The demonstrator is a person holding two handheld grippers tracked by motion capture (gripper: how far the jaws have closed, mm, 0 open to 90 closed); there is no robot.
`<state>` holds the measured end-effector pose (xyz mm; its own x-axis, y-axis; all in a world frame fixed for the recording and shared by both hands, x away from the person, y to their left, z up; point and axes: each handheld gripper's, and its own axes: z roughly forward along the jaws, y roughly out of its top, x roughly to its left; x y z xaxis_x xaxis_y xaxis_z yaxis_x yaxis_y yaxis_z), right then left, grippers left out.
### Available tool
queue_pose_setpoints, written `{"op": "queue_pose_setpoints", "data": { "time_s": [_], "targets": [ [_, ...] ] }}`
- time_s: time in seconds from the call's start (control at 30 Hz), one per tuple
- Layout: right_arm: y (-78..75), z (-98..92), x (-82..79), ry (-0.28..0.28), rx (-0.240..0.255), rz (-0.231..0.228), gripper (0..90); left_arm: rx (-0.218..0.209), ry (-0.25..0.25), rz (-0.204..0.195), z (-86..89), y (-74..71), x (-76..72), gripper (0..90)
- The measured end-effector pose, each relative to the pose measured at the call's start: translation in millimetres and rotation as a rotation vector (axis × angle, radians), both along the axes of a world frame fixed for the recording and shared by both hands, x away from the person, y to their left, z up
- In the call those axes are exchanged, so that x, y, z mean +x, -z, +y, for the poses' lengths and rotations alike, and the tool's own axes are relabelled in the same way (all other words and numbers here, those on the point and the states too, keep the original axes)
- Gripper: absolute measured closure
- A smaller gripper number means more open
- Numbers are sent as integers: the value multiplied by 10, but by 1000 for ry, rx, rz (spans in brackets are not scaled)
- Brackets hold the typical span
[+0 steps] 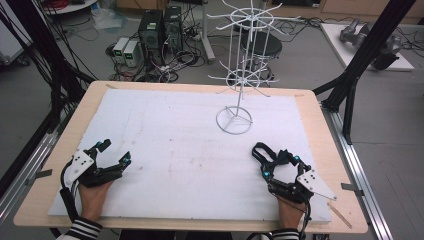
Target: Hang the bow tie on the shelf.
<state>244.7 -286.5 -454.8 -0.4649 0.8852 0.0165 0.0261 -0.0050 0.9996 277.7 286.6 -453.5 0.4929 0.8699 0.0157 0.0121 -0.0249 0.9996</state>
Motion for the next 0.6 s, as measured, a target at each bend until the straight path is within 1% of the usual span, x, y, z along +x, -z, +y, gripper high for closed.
{"op": "queue_pose_setpoints", "data": {
  "time_s": [0.53,0.6],
  "targets": [
    [1,-3,0,-1,3,2,99,2,0,-1,-1,0,0,157],
    [0,-8,6,1,-1,-6,99,2,0,0,-2,0,1,157]
  ]
}}
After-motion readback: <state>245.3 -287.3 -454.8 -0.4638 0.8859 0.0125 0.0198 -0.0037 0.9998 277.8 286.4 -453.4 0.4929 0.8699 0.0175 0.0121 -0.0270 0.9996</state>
